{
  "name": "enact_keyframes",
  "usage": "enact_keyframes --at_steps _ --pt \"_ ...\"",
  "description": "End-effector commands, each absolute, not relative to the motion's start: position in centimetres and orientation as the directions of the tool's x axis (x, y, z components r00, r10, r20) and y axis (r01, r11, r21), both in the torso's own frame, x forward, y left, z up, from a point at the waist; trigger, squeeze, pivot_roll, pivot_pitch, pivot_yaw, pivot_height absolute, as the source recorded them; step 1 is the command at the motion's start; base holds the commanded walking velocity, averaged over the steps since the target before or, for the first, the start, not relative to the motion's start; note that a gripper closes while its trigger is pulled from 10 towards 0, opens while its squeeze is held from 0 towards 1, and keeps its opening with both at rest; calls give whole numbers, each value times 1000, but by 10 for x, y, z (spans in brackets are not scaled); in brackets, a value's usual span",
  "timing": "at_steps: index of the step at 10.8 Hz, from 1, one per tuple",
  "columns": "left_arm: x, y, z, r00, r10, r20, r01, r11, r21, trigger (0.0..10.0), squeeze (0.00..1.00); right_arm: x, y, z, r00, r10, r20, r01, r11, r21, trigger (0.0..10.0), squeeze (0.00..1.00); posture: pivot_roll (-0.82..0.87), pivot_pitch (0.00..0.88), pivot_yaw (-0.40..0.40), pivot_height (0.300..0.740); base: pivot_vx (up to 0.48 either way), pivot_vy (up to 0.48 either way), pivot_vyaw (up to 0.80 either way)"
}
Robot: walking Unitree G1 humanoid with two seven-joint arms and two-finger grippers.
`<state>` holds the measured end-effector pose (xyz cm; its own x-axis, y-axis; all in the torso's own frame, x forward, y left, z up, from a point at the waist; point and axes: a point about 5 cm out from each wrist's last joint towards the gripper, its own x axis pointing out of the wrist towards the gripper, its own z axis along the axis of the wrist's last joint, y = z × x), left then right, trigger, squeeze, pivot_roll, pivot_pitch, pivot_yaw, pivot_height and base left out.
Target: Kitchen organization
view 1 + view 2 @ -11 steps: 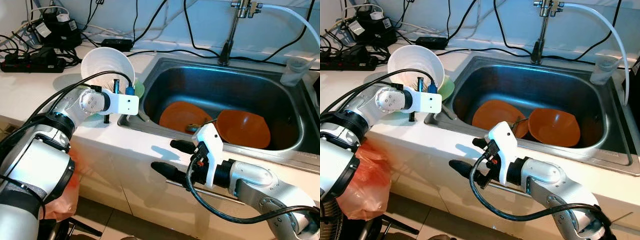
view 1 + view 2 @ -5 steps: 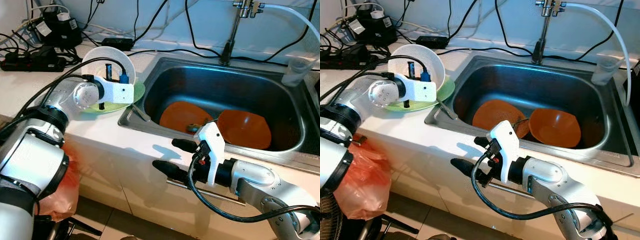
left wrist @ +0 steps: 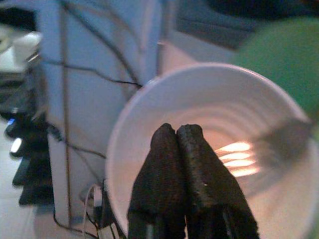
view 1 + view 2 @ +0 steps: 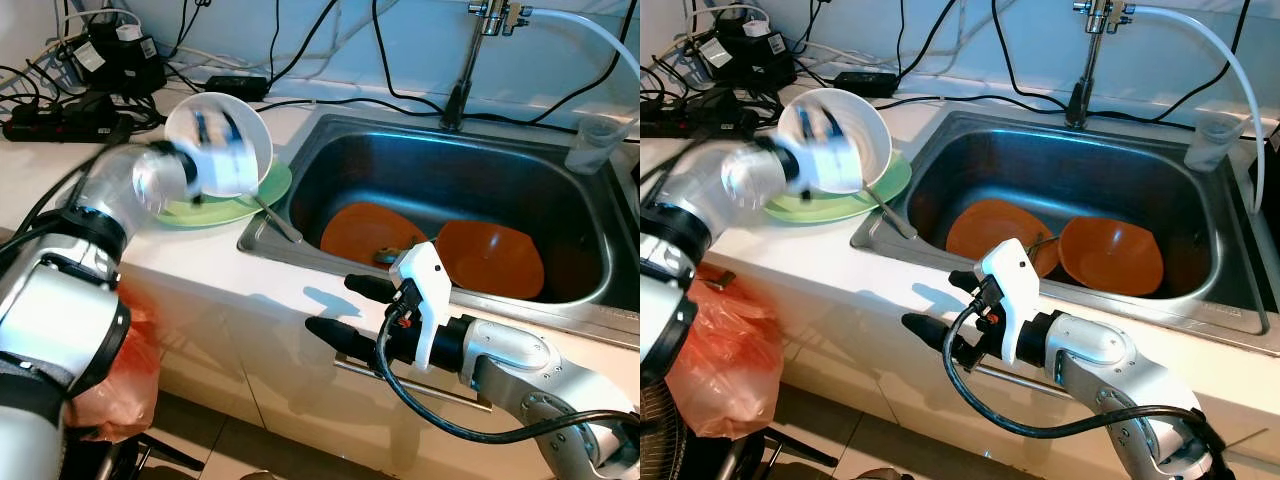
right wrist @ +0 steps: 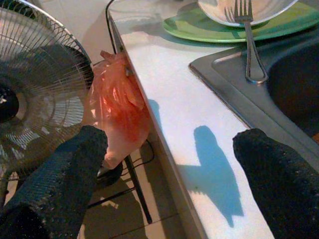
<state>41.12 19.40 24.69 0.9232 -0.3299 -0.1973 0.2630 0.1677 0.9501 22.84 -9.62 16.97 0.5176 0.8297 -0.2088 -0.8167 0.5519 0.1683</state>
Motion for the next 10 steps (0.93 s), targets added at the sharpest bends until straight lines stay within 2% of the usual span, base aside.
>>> enact_keyframes --at_steps 1,4,5,7,8,9,10 --pt "414 188 259 927 -348 -140 236 250 939 10000 1000 230 -97 171 528 824 -203 -812 561 162 10000 0 -29 0 48 740 0 0 0" --pt "413 183 259 922 -376 -93 219 307 926 10000 1000 232 -97 170 526 825 -204 -814 559 161 10000 0 -21 0 45 740 0 0 0" --pt "418 182 273 954 -299 2 153 493 857 10000 1000 233 -96 170 528 825 -202 -813 559 160 10000 0 -17 0 47 740 0 0 0" --pt "425 173 282 980 -182 81 73 705 705 10000 1000 235 -95 170 527 827 -198 -815 558 160 10000 0 -6 0 43 740 0 0 0" --pt "426 168 283 984 -143 103 44 767 640 10000 1000 236 -94 170 525 828 -197 -816 556 159 10000 0 -6 0 40 740 0 0 0" --pt "427 161 278 989 -104 105 35 856 517 10000 1000 237 -93 171 522 830 -195 -819 552 154 10000 0 -9 0 39 740 0 0 0" --pt "427 159 274 991 -101 92 45 877 478 10000 1000 238 -94 171 523 829 -195 -819 553 152 10000 0 -15 0 42 740 0 0 0"
